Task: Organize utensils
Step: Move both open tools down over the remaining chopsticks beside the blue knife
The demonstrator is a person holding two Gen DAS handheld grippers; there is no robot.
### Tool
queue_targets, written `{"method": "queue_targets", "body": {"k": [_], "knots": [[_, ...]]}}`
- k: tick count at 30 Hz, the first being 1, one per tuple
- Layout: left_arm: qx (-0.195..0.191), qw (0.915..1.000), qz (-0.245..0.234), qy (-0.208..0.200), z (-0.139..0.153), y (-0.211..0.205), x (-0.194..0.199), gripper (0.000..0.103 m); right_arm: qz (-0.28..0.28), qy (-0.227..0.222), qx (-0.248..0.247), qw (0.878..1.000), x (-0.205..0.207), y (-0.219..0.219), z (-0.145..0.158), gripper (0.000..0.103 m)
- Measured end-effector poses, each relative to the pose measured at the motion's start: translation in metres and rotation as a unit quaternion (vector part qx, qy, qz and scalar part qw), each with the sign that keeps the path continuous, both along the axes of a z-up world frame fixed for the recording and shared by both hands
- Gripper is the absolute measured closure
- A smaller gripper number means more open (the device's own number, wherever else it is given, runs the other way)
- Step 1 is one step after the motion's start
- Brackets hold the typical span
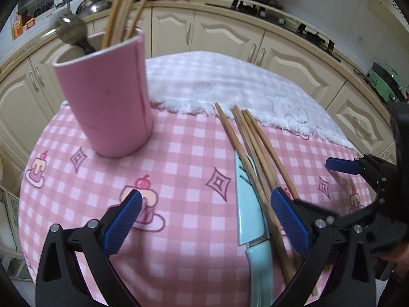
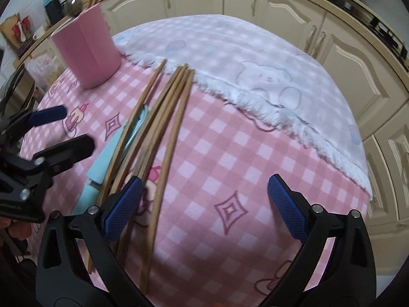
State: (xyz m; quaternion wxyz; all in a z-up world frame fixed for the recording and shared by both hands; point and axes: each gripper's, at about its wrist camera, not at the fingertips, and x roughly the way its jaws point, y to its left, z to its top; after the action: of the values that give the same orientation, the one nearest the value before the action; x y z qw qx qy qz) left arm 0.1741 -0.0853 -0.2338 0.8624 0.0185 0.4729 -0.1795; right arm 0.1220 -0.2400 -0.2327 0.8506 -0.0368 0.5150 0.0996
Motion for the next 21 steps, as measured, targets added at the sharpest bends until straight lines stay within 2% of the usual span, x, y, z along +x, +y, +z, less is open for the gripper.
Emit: {"method": "queue_targets", "body": {"k": [2, 3, 4, 9, 12, 21], "knots": [[0.007, 0.9999, -0.006, 0.008, -0.005, -0.008, 0.005, 0.004, -0.003, -0.007, -0.006, 1.0, -0.001, -0.001, 0.0, 0.007], [0.011, 0.9999, -0.007, 0.01, -0.007, -0.009, 0.006, 0.004, -0.011, -0.006, -0.021, 1.0, -0.001, -0.003, -0.001, 0.014], [0.016, 0.9998, -0.007, 0.013, -0.01, -0.013, 0.009, 0.004, -0.013, -0.005, -0.024, 1.0, 0.0, -0.005, -0.002, 0.015], [0.034, 0.9992, -0.01, 0.017, -0.018, -0.019, 0.018, 0.005, -0.027, -0.002, -0.012, 1.0, 0.001, -0.021, -0.001, 0.016], [0.03, 0.9993, -0.014, 0.016, -0.018, -0.018, 0.019, 0.005, -0.029, -0.001, -0.012, 1.0, 0.003, -0.024, -0.001, 0.016], [0.015, 0.9995, -0.022, 0.019, -0.012, -0.004, 0.023, 0.021, -0.029, 0.003, -0.016, 0.999, 0.017, -0.02, -0.001, 0.016]]}}
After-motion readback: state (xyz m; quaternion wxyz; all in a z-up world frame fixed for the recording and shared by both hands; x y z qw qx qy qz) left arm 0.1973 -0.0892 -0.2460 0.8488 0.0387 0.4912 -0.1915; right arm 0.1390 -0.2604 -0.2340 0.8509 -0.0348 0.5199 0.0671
